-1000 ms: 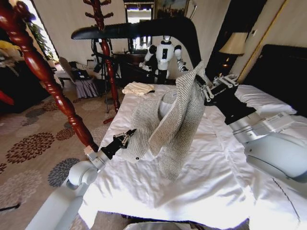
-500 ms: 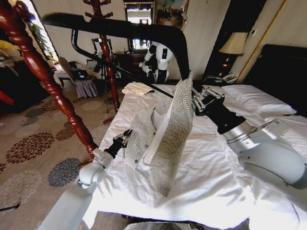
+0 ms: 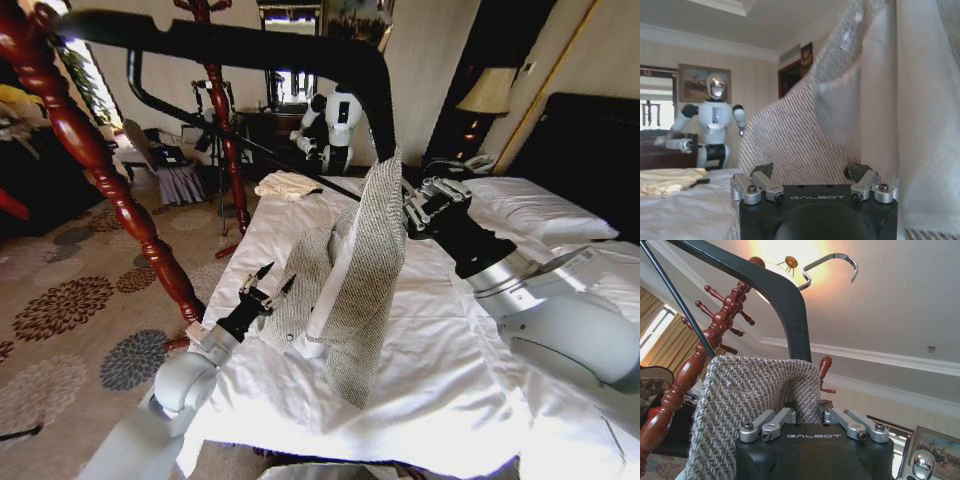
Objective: Pick up the clothes from the bed and hang them on the clothes hanger.
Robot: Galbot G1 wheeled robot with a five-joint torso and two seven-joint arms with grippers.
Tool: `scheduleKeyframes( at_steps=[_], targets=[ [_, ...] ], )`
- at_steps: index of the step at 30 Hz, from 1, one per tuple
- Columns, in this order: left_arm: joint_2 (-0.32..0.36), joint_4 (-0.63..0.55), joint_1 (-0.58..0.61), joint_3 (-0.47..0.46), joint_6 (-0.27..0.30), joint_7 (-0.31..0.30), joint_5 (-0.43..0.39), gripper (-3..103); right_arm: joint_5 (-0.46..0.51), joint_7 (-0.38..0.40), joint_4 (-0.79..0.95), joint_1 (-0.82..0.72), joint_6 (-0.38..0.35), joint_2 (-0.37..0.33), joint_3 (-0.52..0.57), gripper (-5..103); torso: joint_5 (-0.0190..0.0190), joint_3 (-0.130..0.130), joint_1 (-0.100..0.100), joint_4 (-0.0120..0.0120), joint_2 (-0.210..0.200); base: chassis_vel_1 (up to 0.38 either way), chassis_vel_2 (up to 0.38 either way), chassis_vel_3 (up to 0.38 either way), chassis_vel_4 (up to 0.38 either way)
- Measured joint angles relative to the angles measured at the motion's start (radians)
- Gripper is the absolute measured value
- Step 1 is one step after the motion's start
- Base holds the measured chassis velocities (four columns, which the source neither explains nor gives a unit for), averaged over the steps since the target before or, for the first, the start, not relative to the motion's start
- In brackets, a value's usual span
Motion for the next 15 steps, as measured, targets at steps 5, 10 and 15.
scheduleKeyframes(
  at_steps=[5, 10, 15],
  targets=[
    [0.01, 0.056, -0.024, 0.09, -0.007, 0.01, 0.084, 98, 0.013, -0.009, 0.0, 0.004, 0.009, -0.001, 0.006, 19, 0.0, 0.0, 0.0, 0.0, 0.0, 0.0, 0.0, 0.0, 0.0],
    [-0.002, 0.095, -0.032, 0.14, -0.02, 0.002, 0.189, 100, 0.019, -0.009, 0.0, 0.003, 0.011, -0.001, 0.014, 19, 0.0, 0.0, 0.0, 0.0, 0.0, 0.0, 0.0, 0.0, 0.0],
    [-0.021, 0.126, -0.017, 0.145, -0.052, -0.04, 0.33, 100, 0.019, -0.008, 0.0, 0.002, 0.011, -0.001, 0.016, 19, 0.0001, 0.0, 0.0, 0.0003, 0.0, 0.0, 0.0, 0.0, 0.0]
  ],
)
